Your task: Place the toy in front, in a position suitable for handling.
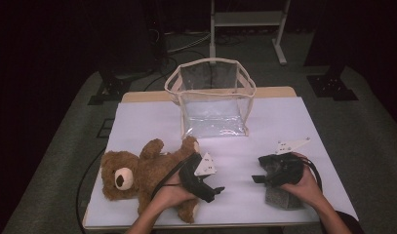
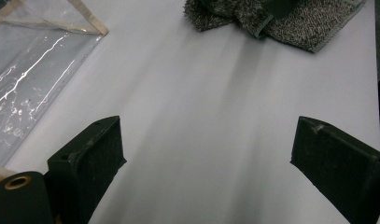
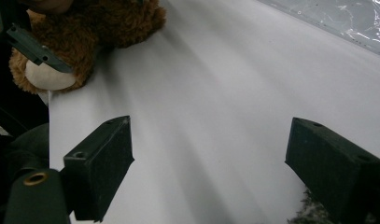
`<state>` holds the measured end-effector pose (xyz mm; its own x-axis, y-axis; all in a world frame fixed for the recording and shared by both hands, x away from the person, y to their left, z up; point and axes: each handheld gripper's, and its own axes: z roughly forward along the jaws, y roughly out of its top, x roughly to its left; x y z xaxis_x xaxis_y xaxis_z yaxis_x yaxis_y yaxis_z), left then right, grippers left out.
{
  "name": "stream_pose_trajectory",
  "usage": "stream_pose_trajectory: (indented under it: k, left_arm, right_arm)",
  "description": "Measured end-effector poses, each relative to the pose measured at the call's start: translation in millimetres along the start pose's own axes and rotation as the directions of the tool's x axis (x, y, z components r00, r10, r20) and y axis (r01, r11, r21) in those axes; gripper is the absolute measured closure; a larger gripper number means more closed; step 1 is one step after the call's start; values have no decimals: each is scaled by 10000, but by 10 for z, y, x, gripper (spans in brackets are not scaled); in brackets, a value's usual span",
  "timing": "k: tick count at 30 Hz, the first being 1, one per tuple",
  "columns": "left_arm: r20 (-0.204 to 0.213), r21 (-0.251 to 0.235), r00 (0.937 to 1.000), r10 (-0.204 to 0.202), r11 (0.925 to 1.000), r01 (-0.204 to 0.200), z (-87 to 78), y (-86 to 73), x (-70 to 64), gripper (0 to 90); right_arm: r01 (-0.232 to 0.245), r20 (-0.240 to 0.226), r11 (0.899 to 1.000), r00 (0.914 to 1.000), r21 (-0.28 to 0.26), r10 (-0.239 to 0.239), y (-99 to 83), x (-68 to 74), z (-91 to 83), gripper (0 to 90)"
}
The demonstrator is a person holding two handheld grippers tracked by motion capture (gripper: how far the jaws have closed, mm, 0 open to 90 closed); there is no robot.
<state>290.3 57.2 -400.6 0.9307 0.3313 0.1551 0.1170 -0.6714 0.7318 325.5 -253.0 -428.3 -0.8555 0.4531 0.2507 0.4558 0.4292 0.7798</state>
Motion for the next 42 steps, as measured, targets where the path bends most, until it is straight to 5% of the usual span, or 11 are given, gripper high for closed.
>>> stream_pose_trajectory:
  k: [17,27,33,42]
  left_arm:
    - [393,-587,9978,539,9969,-516,-155,102,-47,86]
    - [310,-1487,9927,1169,9826,-1110,-522,132,36,123]
    - [-366,-2016,9915,1245,9709,-1294,-950,-27,207,129]
    - [-1330,-2325,9863,974,9643,-1266,-1443,-292,414,137]
  right_arm:
    - [111,81,9999,9999,51,-111,-15,50,-13,136]
    - [87,-36,10000,10000,10,-87,11,62,10,136]
    - [493,-214,9988,9986,32,-492,94,174,51,136]
    - [1297,-892,9912,9879,270,-1268,308,389,263,137]
